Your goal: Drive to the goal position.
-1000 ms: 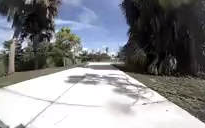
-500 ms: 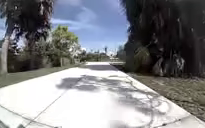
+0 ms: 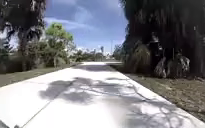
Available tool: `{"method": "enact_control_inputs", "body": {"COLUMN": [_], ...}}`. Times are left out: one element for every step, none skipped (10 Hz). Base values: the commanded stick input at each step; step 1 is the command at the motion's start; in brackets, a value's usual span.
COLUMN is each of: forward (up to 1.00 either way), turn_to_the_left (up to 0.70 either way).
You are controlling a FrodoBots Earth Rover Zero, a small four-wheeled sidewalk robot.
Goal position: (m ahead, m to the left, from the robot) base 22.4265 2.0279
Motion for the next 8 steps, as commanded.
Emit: {"method": "enact_control_inputs", "body": {"forward": [0.85, 0.85, 0.85, 0.85, 0.85, 0.85, 0.85, 0.85], "turn_to_the_left": [0.0, 0.0, 0.0, 0.0, 0.0, 0.0, 0.0, 0.0]}}
